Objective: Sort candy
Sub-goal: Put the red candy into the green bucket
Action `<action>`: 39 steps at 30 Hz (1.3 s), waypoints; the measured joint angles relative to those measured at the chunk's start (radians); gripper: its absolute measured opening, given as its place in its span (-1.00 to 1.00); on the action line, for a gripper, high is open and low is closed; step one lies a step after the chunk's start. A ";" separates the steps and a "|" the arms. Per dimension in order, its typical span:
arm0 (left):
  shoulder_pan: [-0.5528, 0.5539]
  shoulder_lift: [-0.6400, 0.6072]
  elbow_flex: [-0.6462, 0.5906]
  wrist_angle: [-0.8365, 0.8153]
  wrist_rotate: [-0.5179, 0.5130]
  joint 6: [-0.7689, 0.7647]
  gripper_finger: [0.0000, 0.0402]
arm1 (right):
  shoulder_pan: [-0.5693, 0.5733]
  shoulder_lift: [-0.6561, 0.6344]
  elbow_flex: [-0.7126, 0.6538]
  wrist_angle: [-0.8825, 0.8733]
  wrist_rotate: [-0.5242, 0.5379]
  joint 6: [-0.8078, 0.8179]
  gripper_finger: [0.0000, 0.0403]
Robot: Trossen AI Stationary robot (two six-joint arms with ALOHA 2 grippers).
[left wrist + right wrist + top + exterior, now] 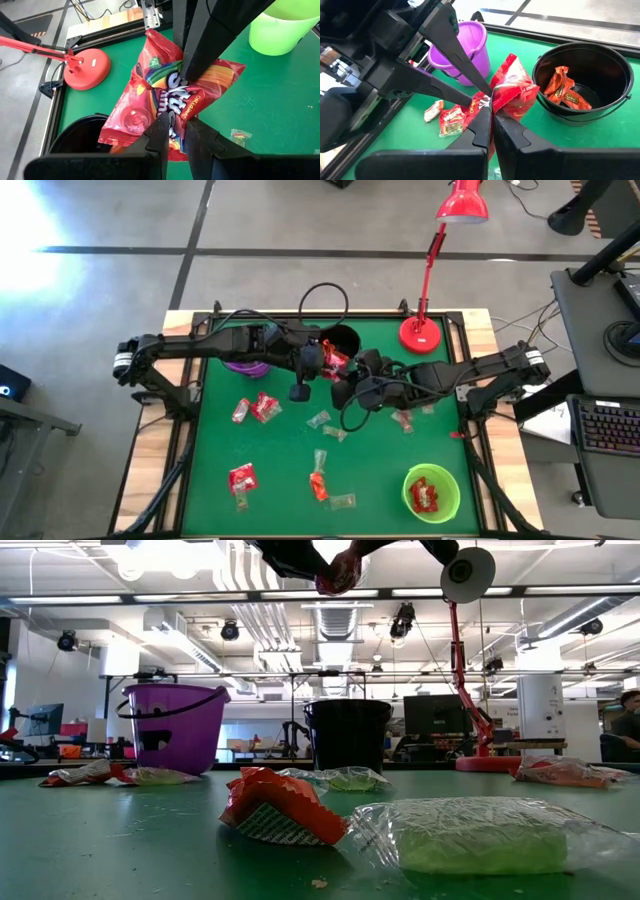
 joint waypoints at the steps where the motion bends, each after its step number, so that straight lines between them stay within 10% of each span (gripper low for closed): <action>1: 0.000 0.000 0.000 0.000 0.000 0.005 -0.83 | 0.000 0.000 0.000 0.008 0.001 0.000 -0.96; 39: 0.004 0.000 0.000 -0.022 -0.056 0.030 -1.00 | -0.034 -0.004 0.030 -0.013 -0.060 0.092 -0.31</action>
